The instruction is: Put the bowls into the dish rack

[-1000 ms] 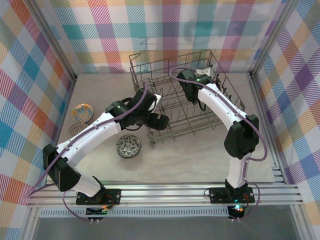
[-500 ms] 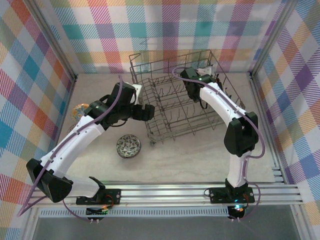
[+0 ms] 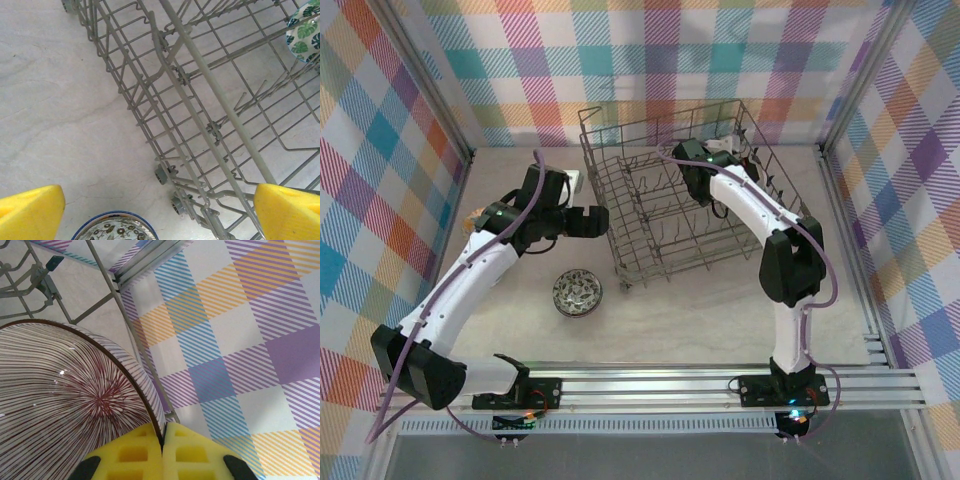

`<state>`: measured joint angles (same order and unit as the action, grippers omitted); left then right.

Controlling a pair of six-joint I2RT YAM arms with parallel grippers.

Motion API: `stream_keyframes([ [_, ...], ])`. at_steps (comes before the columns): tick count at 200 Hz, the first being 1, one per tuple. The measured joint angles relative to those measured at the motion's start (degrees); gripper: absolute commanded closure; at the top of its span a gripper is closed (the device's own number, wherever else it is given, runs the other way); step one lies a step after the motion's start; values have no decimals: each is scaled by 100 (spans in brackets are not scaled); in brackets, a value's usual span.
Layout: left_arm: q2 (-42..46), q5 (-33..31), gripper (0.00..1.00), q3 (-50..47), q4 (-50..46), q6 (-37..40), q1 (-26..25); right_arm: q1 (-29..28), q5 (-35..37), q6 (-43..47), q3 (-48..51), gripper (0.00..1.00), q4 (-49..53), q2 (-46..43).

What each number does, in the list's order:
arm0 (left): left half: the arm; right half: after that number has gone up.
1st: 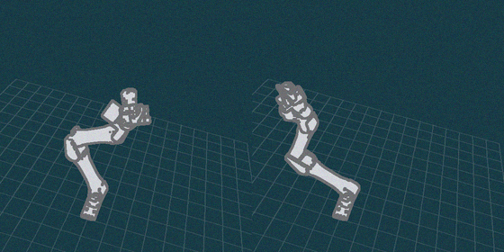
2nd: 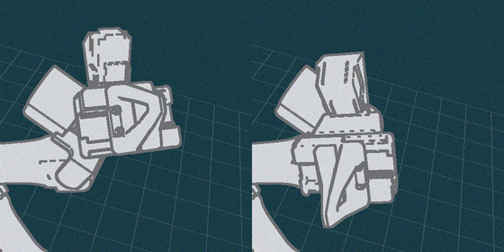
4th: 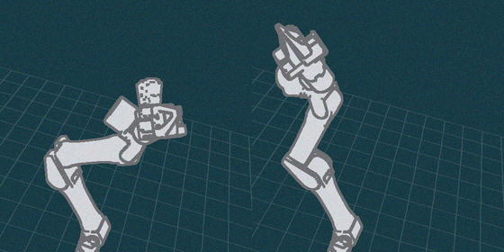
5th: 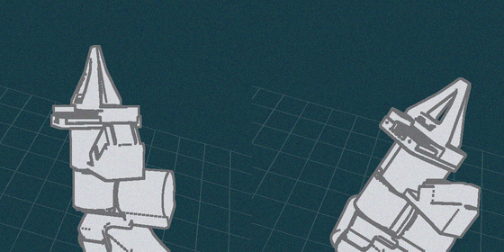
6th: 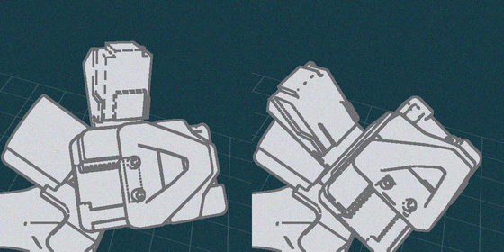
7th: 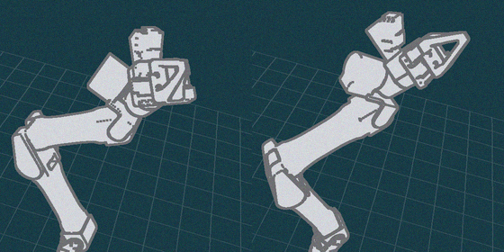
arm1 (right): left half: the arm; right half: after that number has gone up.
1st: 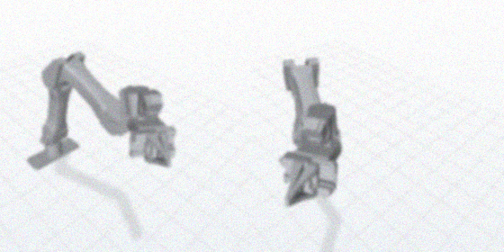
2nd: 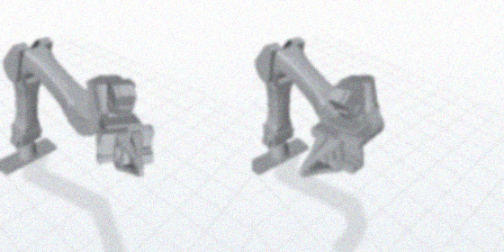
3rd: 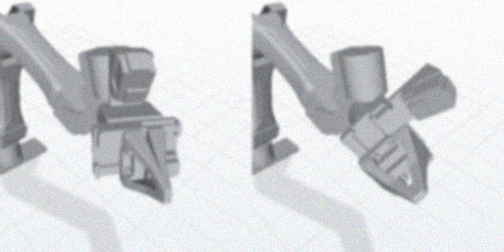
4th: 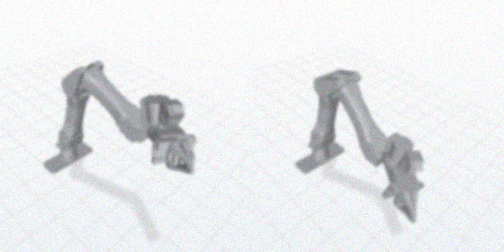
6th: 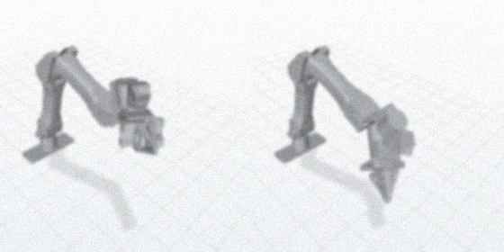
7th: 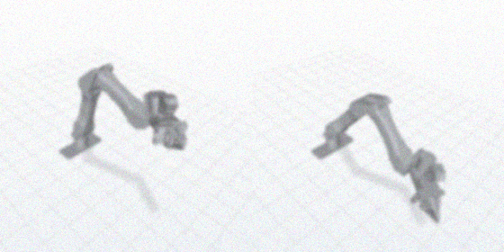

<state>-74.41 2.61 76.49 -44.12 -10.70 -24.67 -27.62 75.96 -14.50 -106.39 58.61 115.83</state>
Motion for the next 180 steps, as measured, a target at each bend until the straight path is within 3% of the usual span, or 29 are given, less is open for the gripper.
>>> stream_keyframes([
  [61,68,142,3,-129,85,0,55,-223,313,-485,-289,100,734,240],
  [107,68,192,3,-149,111,2,101,-372,745,-2124,-1613,100,2549,1097],
  [139,81,234,3,-258,120,2,162,-426,883,-2924,-1792,100,3088,1493],
  [180,162,249,3,-332,120,4,234,-435,938,-3272,-1856,100,3329,1718],
])
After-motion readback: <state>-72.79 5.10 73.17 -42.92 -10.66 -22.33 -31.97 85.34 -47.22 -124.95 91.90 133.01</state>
